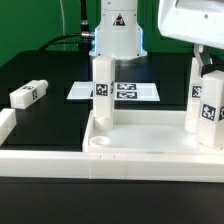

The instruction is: Assemble desk

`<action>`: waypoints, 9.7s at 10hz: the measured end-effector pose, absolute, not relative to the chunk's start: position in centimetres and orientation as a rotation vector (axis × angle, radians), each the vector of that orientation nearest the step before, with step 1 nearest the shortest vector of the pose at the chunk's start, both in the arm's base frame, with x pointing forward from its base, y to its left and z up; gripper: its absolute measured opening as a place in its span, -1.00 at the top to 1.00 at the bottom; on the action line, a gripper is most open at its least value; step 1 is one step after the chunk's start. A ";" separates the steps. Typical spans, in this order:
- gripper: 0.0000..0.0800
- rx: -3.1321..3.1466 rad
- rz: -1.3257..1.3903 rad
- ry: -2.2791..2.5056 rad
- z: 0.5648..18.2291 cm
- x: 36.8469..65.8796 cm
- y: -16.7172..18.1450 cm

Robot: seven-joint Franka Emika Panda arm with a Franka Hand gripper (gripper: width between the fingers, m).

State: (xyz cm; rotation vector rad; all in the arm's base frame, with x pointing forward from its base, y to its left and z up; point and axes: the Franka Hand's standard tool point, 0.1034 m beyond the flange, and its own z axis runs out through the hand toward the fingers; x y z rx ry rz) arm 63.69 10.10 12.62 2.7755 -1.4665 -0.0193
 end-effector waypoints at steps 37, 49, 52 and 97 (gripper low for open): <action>-0.62 3.189 0.049 -0.103 12.4 64.3 10.0; 0.26 3.132 0.047 0.339 12.1 64.2 9.3; 0.26 3.153 0.044 -0.102 12.1 64.2 9.3; 0.27 3.113 0.006 0.146 11.6 63.7 9.4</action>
Offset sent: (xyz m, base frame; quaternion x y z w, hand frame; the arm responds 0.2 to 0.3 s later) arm 0.0000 0.0000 0.0000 0.0000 0.0000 0.1938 0.9810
